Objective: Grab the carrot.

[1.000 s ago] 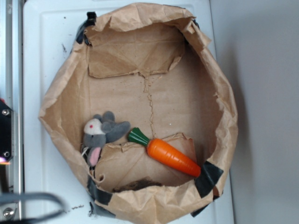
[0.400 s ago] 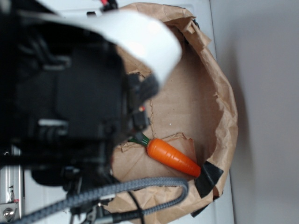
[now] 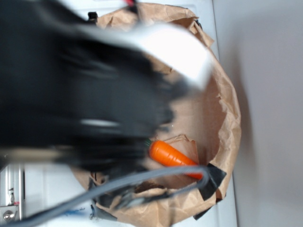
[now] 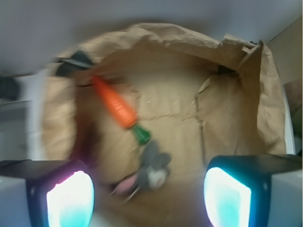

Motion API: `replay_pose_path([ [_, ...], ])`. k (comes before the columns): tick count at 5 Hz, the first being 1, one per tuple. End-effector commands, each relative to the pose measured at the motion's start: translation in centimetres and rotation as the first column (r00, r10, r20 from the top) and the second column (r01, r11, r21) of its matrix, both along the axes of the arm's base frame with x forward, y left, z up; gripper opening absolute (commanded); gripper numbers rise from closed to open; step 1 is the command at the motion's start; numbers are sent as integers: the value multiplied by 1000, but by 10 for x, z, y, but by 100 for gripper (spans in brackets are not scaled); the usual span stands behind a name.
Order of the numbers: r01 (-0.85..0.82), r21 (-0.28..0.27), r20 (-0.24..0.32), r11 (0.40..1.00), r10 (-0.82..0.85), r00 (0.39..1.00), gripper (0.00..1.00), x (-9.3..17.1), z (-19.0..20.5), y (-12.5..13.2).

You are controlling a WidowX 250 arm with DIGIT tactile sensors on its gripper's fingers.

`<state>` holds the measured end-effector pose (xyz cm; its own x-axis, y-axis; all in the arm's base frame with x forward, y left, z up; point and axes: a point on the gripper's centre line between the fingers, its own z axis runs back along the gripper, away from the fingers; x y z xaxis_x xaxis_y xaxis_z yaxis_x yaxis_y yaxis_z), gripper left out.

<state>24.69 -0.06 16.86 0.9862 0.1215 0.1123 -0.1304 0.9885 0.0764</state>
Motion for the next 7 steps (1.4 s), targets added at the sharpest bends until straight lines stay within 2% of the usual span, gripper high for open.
replay_pose_path([
  [1, 112, 103, 57, 988, -118, 991, 100, 34, -77, -7],
  [2, 164, 83, 17, 983, -166, 986, 100, 51, -111, -8],
  [3, 240, 2, 52, 971, -239, 970, 100, 57, -127, -30],
  [4, 261, -24, 82, 965, -258, 963, 0, 53, -135, -44],
  [5, 246, 32, 98, 969, -248, 964, 0, 59, -136, -44],
  [6, 214, -42, 139, 976, -207, 968, 0, 57, -126, -31],
  [7, 201, -120, 155, 972, -181, 971, 0, 52, -76, -23],
])
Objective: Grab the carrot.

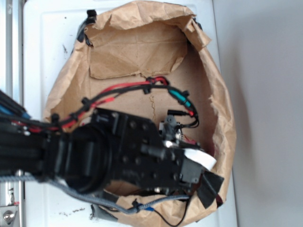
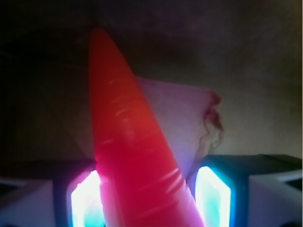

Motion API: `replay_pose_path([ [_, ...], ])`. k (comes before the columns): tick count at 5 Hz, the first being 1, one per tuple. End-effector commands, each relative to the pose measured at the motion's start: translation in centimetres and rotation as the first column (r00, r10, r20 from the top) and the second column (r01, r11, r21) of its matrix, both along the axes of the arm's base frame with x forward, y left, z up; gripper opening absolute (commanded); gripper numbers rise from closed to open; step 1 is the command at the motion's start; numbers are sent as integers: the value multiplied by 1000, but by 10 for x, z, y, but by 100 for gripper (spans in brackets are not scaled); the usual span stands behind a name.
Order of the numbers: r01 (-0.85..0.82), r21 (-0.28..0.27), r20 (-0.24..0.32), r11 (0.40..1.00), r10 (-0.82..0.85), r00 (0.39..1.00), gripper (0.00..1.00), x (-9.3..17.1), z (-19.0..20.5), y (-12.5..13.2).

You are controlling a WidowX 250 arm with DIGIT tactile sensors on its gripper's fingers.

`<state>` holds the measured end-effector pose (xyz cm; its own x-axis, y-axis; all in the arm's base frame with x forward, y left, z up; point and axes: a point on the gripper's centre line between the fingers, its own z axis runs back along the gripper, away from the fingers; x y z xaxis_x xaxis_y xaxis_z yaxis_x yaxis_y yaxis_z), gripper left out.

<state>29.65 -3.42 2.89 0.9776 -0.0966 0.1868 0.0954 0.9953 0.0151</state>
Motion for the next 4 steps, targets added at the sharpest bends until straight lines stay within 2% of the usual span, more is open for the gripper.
replay_pose_path([
  [1, -80, -152, 67, 985, 91, 994, 0, -13, 113, 46],
  [2, -134, -190, 75, 973, 150, 986, 0, -35, 161, 70],
  [3, -189, -180, 58, 965, 202, 978, 0, -50, 212, 80],
  [4, -189, -180, 58, 965, 202, 978, 100, -50, 212, 80],
])
